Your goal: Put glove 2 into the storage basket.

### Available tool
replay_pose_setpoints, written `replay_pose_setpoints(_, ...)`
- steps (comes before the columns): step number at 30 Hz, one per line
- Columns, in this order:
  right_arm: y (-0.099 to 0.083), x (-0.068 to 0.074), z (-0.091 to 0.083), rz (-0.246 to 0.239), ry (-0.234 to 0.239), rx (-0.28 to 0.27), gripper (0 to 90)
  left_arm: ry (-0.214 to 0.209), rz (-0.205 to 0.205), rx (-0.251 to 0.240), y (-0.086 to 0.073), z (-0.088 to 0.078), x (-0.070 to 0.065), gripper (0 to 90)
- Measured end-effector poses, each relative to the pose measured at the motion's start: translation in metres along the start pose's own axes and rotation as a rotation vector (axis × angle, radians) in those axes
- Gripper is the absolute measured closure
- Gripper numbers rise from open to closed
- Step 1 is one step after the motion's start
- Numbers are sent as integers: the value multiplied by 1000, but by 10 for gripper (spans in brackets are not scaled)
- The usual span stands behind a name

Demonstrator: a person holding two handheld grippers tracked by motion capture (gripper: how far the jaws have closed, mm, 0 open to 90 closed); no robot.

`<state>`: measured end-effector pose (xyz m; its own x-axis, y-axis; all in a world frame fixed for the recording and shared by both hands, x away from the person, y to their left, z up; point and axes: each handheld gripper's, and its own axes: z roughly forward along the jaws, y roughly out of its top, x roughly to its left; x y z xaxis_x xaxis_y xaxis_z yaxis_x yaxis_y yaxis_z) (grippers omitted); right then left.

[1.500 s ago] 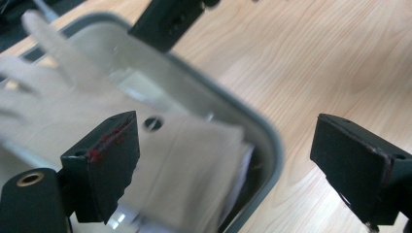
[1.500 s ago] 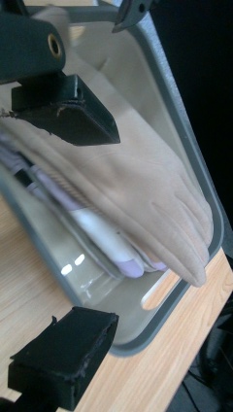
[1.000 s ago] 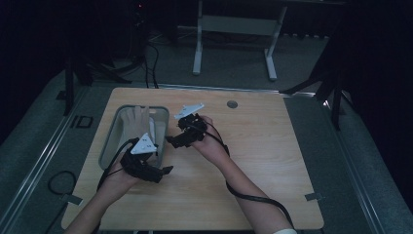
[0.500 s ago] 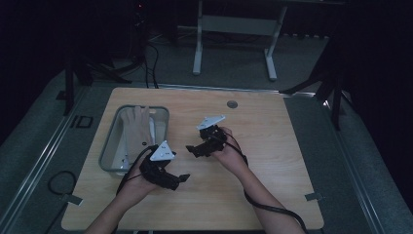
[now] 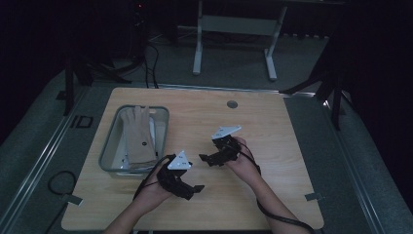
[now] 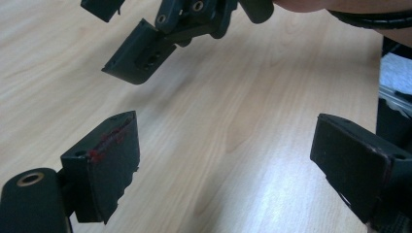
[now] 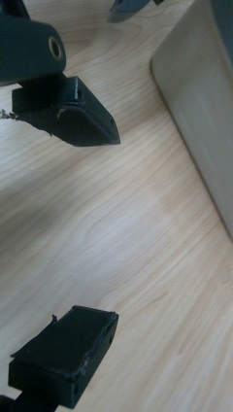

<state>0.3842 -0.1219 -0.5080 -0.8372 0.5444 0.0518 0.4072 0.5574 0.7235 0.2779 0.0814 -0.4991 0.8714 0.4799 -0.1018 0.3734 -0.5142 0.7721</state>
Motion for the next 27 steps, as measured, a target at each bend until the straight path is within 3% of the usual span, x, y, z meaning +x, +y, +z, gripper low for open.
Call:
replay_pose_setpoints(10,-31,-6,-11,-2,-6,3,139,-51,14,16,-8,24,-4,108)
replay_pose_setpoints(16,-47,-7,-17,-10,-10,0,139,-73,12,13,-13,33,-6,108)
replay_pose_setpoints(27,-75,-10,-26,3,-27,4,133,-102,49,15,-17,44,-10,108)
